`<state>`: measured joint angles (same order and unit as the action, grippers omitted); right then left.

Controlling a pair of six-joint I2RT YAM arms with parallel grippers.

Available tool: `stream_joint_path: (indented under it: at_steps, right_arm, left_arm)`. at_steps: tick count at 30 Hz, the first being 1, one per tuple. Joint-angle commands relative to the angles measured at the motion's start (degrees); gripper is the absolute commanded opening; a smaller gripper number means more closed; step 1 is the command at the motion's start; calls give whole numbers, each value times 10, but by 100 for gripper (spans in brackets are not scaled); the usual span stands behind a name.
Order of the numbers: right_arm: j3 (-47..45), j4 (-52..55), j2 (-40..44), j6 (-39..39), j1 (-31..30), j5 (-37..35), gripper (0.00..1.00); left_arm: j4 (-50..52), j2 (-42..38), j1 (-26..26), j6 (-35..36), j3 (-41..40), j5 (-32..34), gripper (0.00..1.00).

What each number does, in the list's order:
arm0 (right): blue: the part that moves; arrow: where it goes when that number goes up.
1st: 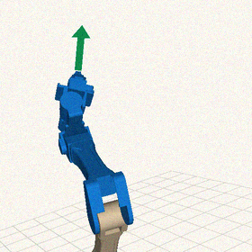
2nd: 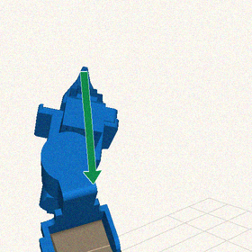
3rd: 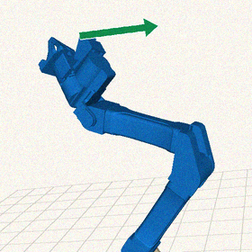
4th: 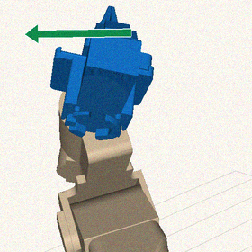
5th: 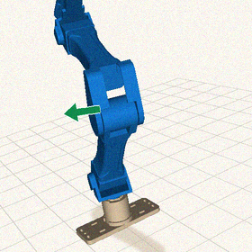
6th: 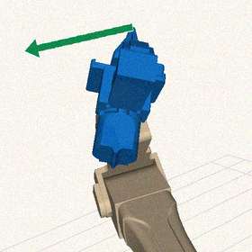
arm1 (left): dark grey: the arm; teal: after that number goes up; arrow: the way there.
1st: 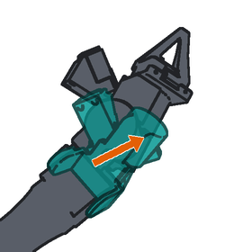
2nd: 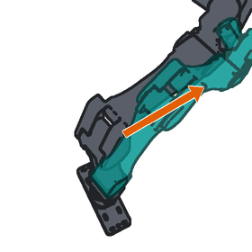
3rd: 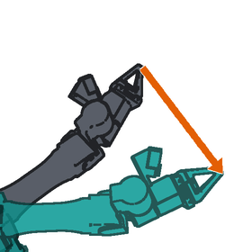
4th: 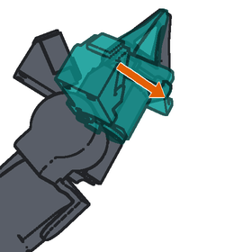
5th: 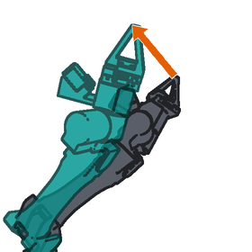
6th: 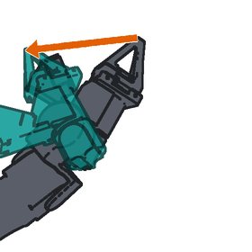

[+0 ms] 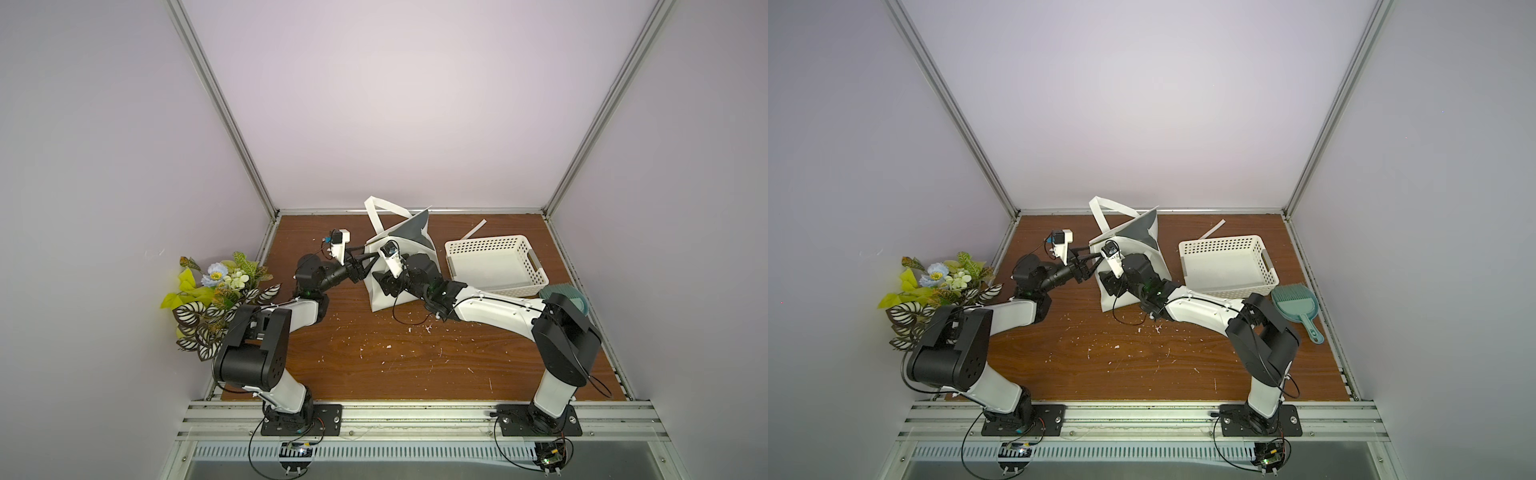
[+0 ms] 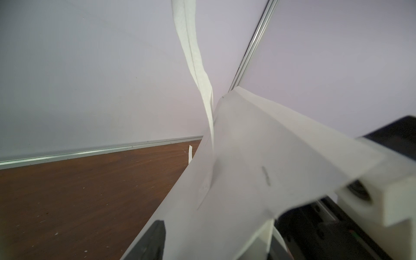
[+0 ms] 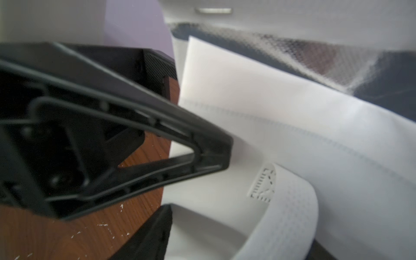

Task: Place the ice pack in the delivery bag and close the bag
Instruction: Close the delivery bag at the center of the board.

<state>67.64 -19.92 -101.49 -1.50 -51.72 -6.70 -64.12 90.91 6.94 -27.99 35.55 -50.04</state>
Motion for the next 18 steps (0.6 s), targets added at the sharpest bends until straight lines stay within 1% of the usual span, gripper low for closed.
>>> stream_joint_path:
  at_steps: [1,3,4,6,9,10,11,12,13,16,17,18]
  right_arm:
    - [0,-31,0,-1,2,5,75]
    - [-1,-31,-1,1,2,4,76]
    - [-1,-30,-1,1,2,4,76]
    - [-1,-29,-2,3,2,4,76]
    - [-3,-28,-1,3,2,7,76]
    - [-4,-29,-1,2,2,8,77]
    - [-5,-27,0,2,2,11,77]
    - [-7,-26,0,1,2,11,77]
    - [-9,-25,2,-1,1,11,77]
    - [-27,-26,11,-4,2,10,78]
    - [-34,-26,17,-6,2,8,78]
    - [-42,-24,22,-7,1,5,78]
  left_arm:
    - [33,7,9,18,9,0,57]
    - [34,8,9,16,5,-5,65]
    - [35,7,10,19,3,-6,65]
    - [48,0,11,32,-4,9,61]
    - [99,3,13,56,14,10,61]
    - [111,3,16,62,17,12,58]
    - [119,4,17,71,20,16,53]
    - [133,3,20,78,23,24,51]
    - [141,3,22,81,25,28,51]
    - [148,7,24,87,29,28,51]
    - [147,8,24,87,30,26,49]
    - [147,10,25,88,32,25,45]
